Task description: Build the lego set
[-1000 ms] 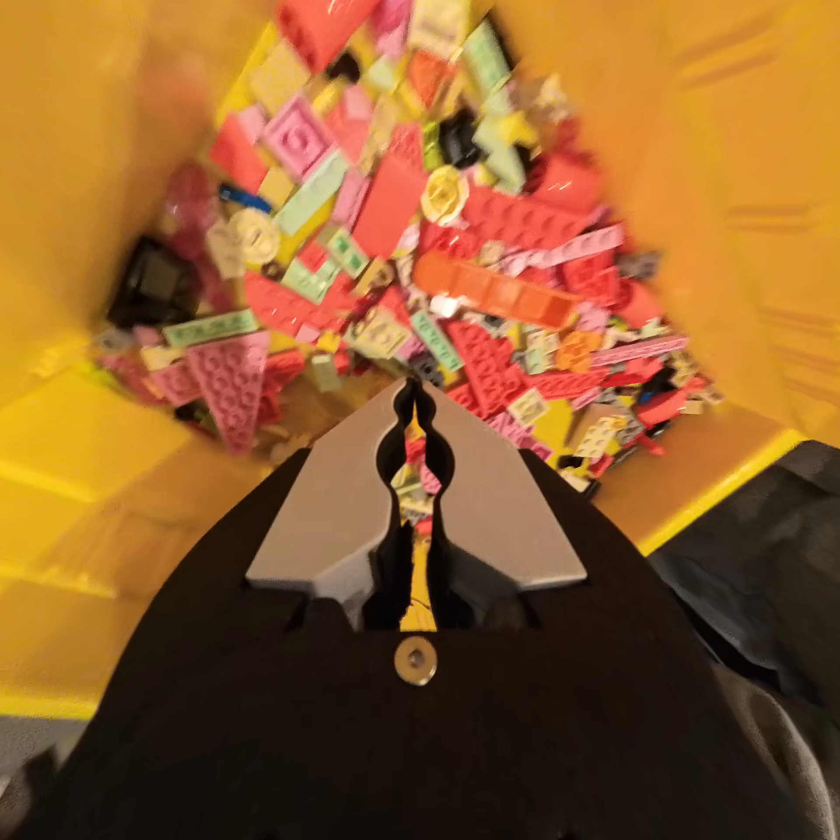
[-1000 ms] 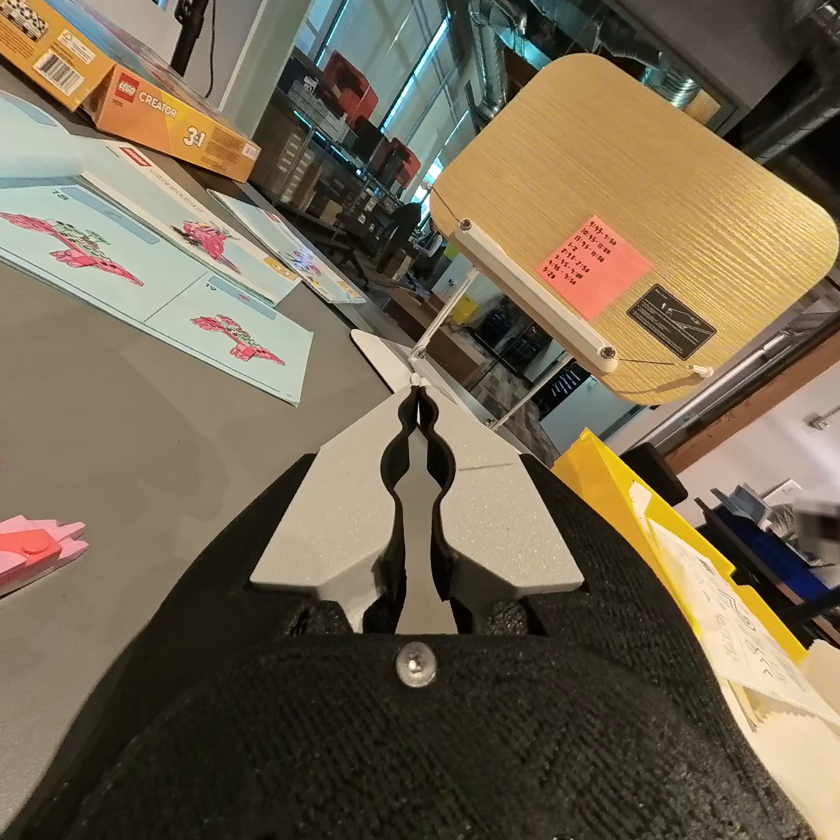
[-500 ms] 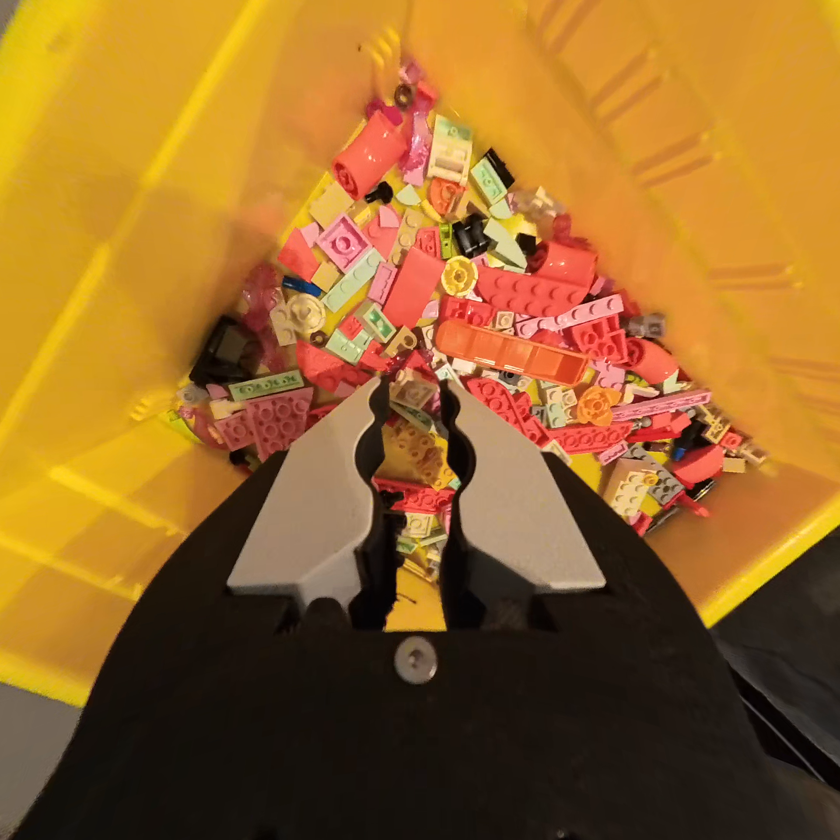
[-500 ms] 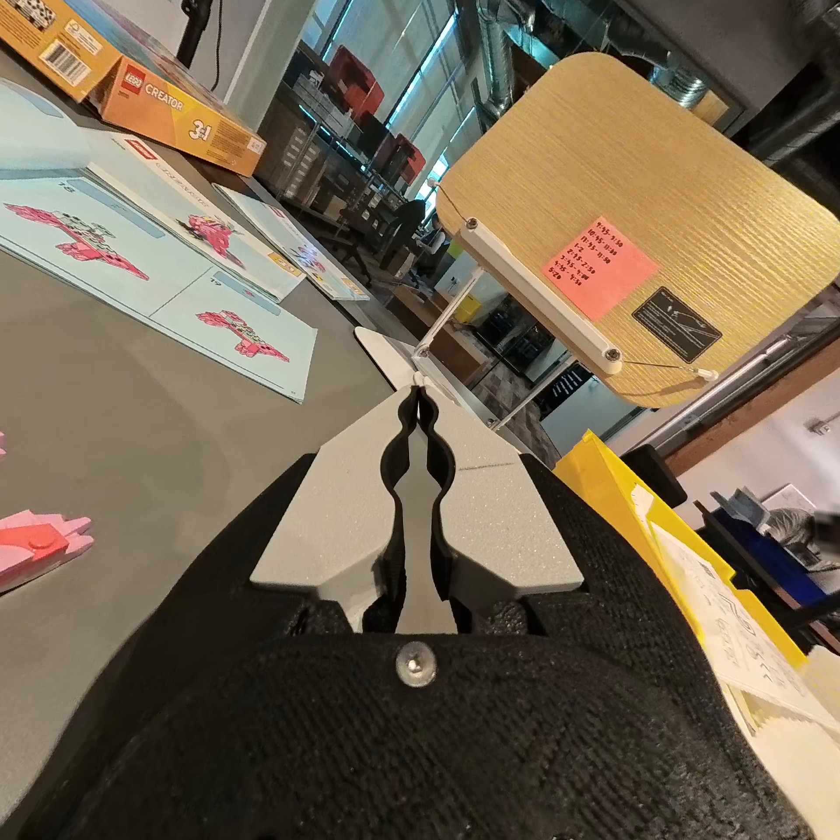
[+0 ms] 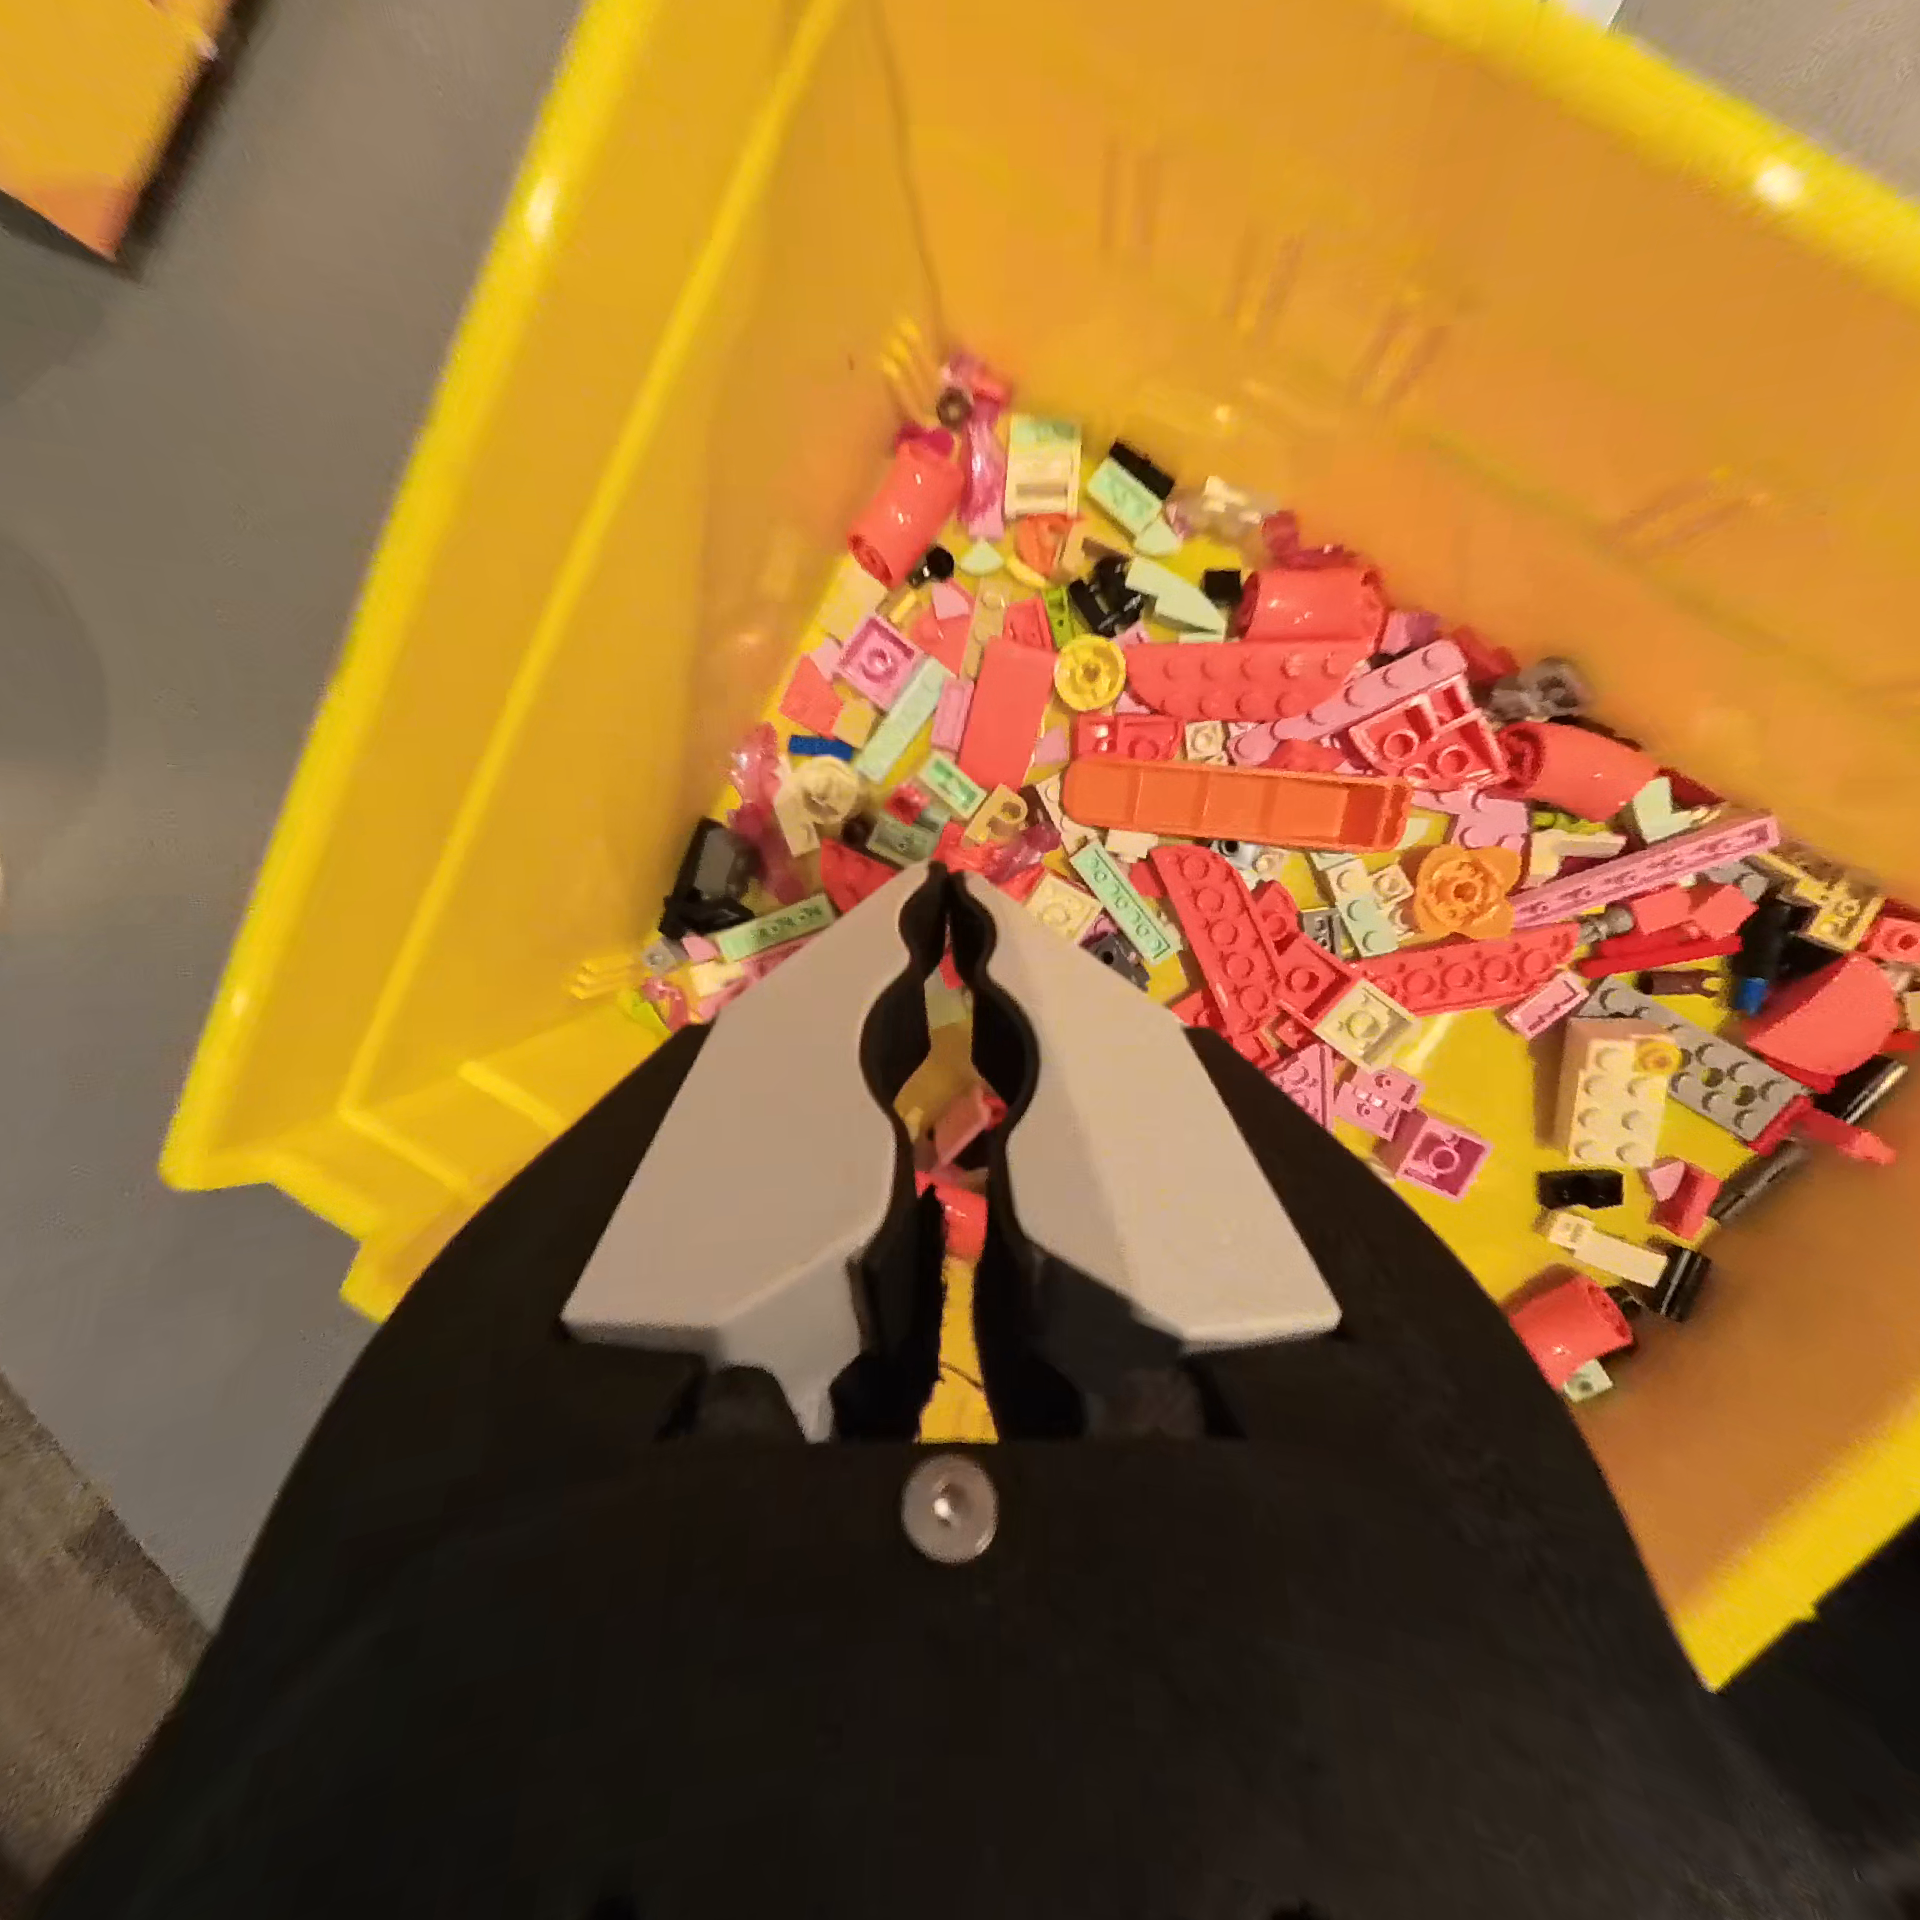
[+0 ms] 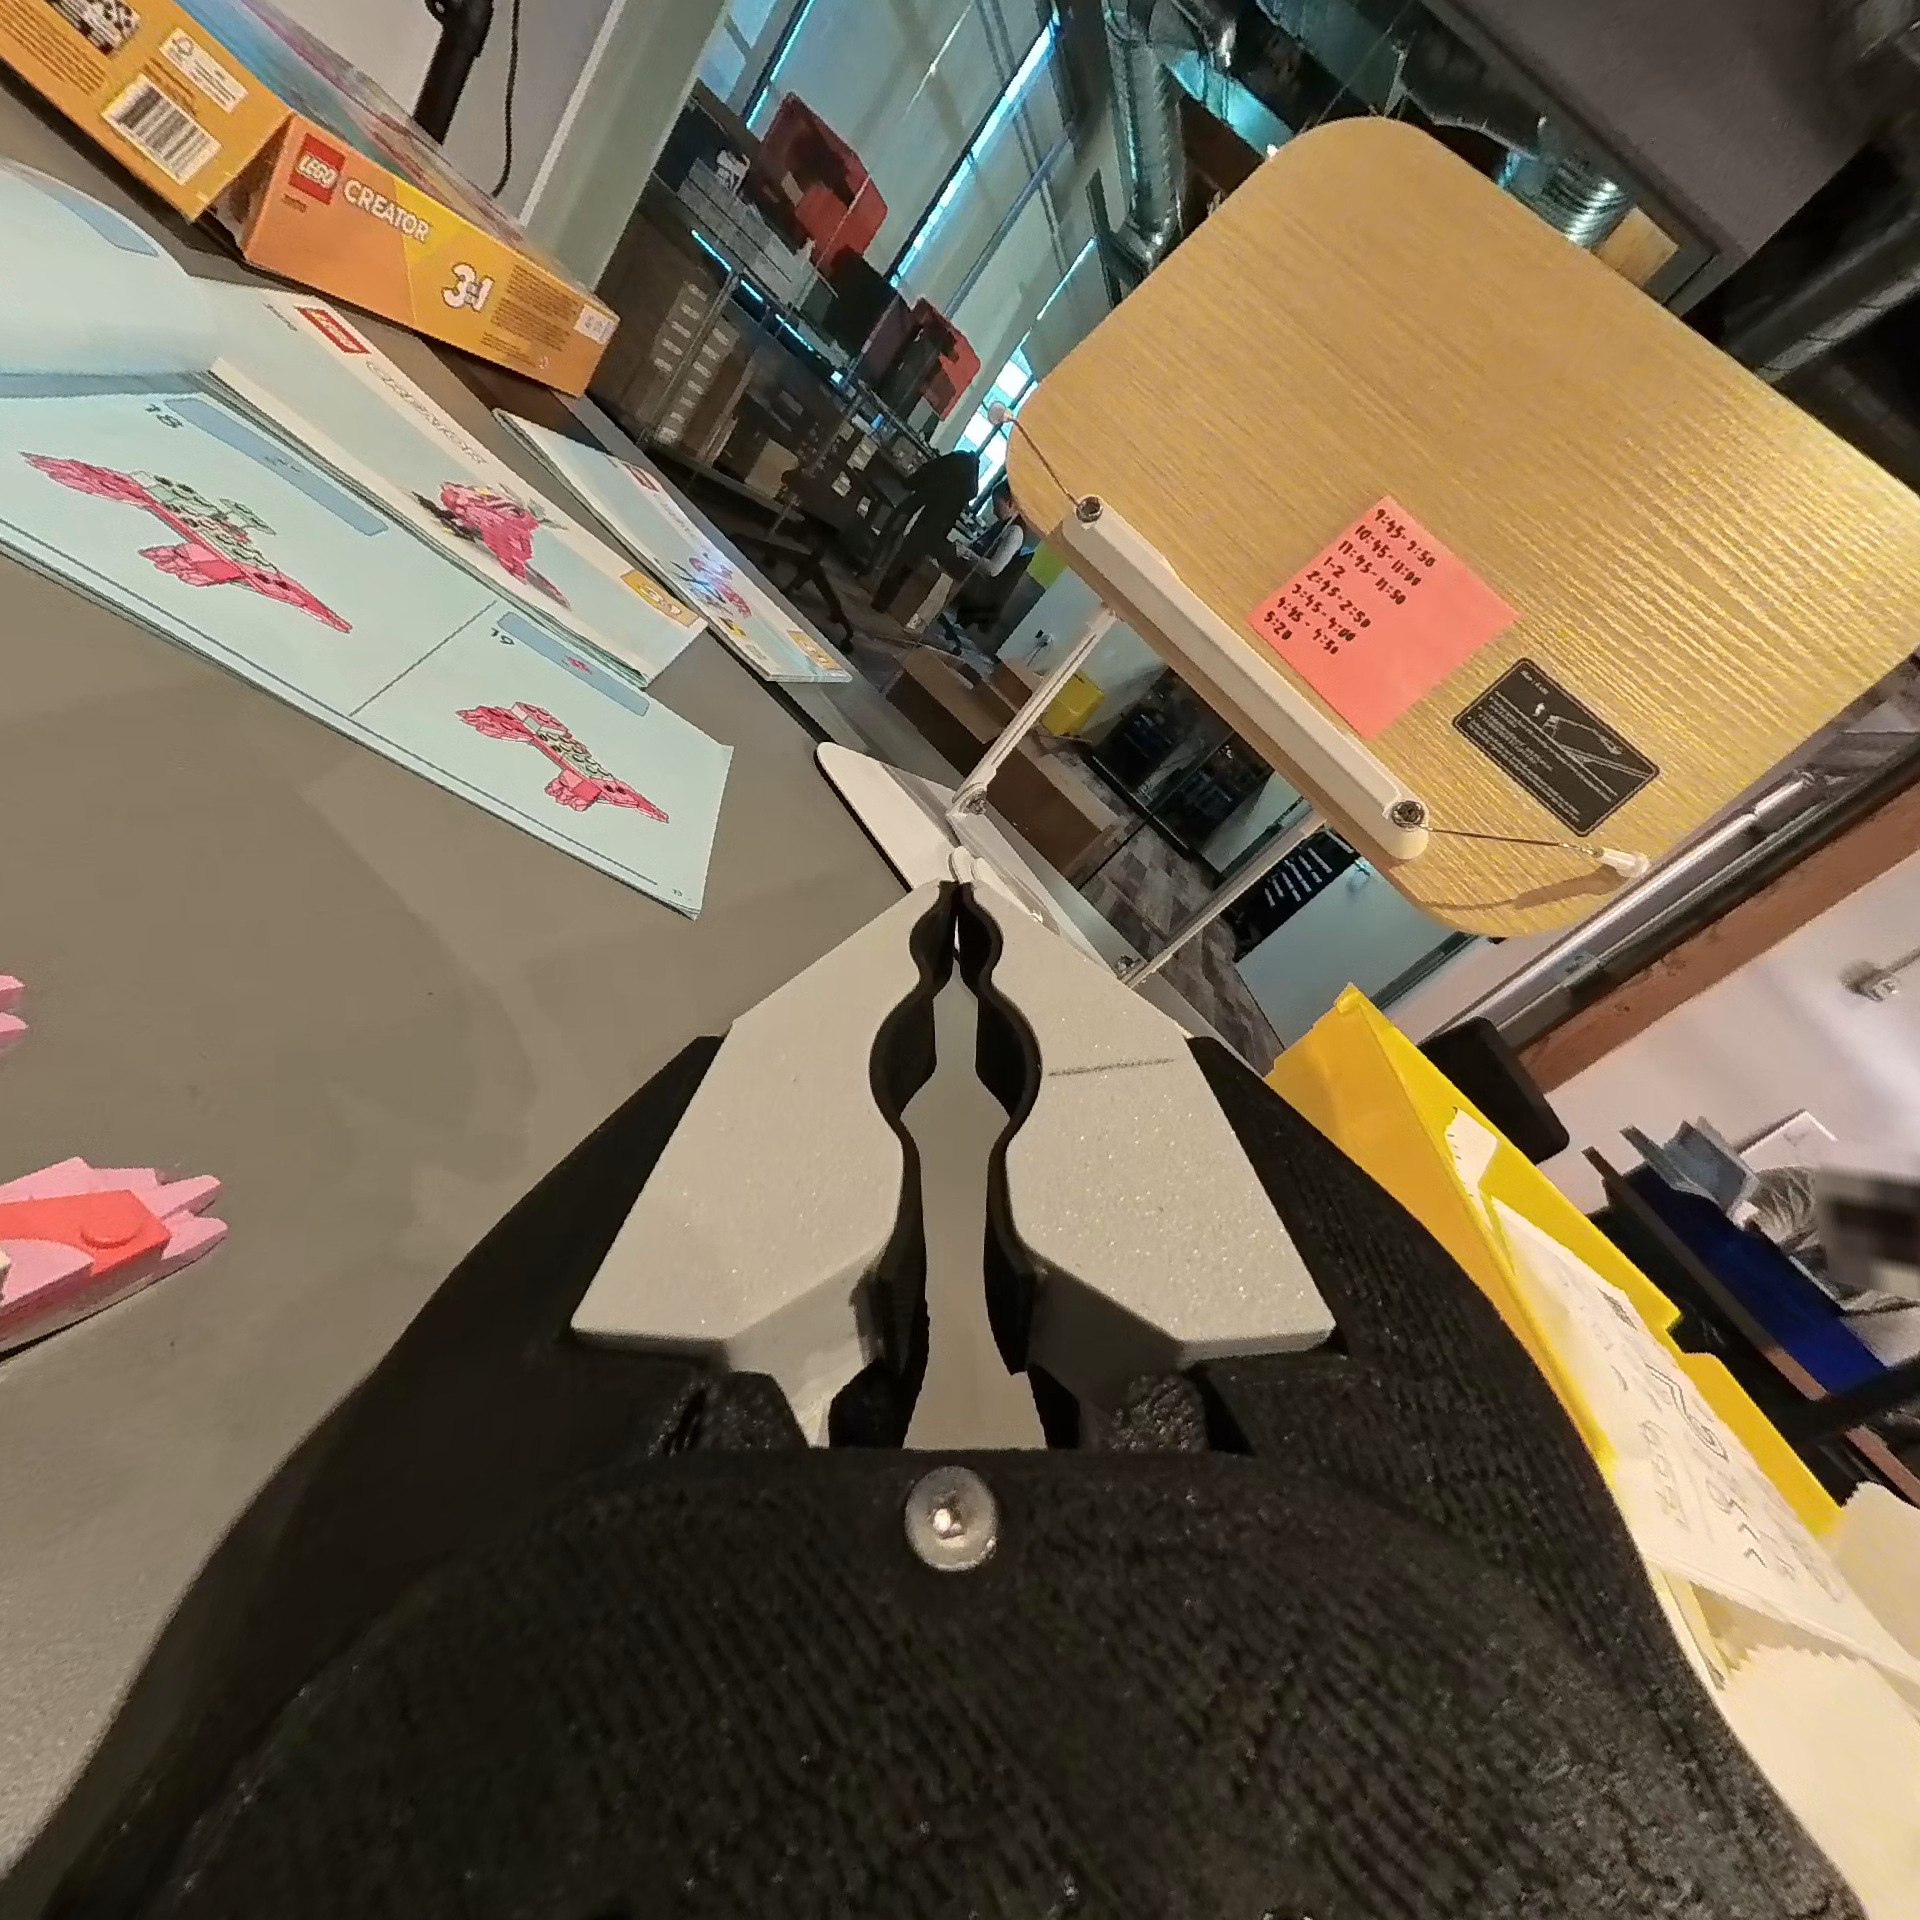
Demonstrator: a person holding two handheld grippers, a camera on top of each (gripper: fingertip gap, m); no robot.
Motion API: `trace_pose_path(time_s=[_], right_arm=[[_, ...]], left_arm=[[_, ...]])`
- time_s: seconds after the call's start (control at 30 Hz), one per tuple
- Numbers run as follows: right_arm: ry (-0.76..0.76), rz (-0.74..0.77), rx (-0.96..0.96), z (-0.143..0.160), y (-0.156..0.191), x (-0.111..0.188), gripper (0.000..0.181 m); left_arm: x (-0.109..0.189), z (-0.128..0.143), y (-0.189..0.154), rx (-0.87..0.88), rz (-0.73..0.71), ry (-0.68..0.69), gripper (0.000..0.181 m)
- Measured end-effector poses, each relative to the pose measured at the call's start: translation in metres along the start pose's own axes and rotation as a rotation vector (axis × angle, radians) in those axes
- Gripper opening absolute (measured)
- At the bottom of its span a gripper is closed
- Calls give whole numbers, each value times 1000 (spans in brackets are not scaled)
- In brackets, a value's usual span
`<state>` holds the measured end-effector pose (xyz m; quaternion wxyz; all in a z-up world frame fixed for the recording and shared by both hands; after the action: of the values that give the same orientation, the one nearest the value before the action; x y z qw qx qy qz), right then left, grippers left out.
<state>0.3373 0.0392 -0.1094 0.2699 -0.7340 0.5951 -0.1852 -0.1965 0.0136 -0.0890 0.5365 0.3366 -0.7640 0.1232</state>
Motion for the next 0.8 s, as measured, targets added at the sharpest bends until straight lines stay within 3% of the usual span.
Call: trace_pose_path(time_s=[0.1,0.2,0.27,0.37,0.6,0.8], right_arm=[[-1,-2,1,0,0,0,0],[-5,-6,2,-1,1,0,0],[-8,-8,4,-2,2,0,0],[-7,-9,8,-2,2,0,0],[-7,-3,-5,-1,0,1,0],[-13,-1,-11,-2,0,1,0]], left_arm=[[8,2,-5,15,45,-62,0],[-2,12,-12,23,120,8,23],[-8,16,-15,-42,96,85,31],[-14,13,-17,-161,28,133,31],[-33,14,-17,-230,17,269,26],[-31,11,-18,-296,-46,223,12]])
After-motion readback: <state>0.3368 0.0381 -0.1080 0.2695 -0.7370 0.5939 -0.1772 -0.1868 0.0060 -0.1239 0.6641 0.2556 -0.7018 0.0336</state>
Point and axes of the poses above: each gripper's, where its closed fingertips meet, x back along the fingers, z out of its underside, y = z × x across the jaws, the point moved 6 cm from there along x, back along the fingers, and after that the axes turned 2 degrees about -x, right-handed, at the moved point
